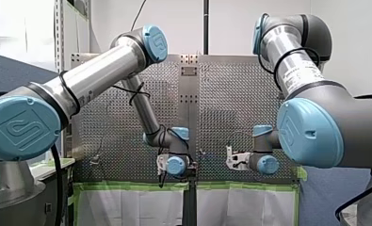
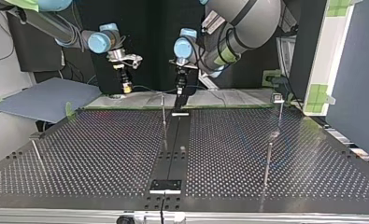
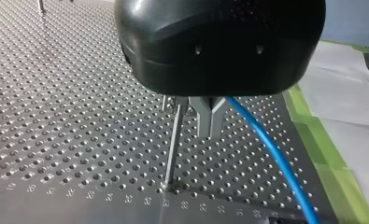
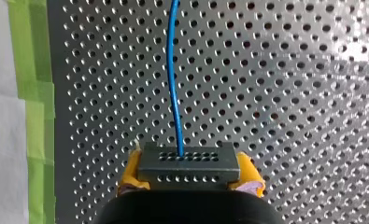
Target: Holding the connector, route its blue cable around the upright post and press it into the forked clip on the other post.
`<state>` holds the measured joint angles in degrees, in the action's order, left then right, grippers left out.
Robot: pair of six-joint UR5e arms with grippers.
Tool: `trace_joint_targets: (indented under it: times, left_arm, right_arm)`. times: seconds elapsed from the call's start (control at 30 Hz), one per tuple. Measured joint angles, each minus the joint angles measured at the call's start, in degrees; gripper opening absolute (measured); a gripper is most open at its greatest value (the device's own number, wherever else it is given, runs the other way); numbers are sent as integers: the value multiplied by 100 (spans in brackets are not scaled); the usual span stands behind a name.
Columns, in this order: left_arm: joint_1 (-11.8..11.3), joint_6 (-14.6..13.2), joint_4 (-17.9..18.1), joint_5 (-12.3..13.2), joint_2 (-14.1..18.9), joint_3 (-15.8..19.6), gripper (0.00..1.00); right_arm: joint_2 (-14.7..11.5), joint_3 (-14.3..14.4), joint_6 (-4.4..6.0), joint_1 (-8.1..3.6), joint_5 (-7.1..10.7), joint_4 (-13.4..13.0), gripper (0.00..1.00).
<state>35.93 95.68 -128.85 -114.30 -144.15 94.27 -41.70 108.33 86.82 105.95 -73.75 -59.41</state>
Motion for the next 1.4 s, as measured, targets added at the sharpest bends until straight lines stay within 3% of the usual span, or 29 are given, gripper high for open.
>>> trace_joint_targets:
  times: [0.43,0.87,1.4]
  left_arm:
    - [3,6,-86,36,-2,-120,0]
    - [13,9,-182,68,-342,-224,0]
    - [-151,24,-500,72,-371,-642,0]
  right_arm:
    - [0,-61,46,-187,0,14,0]
    - [0,-64,39,-201,19,1,0]
    - [2,-67,47,-201,27,-2,0]
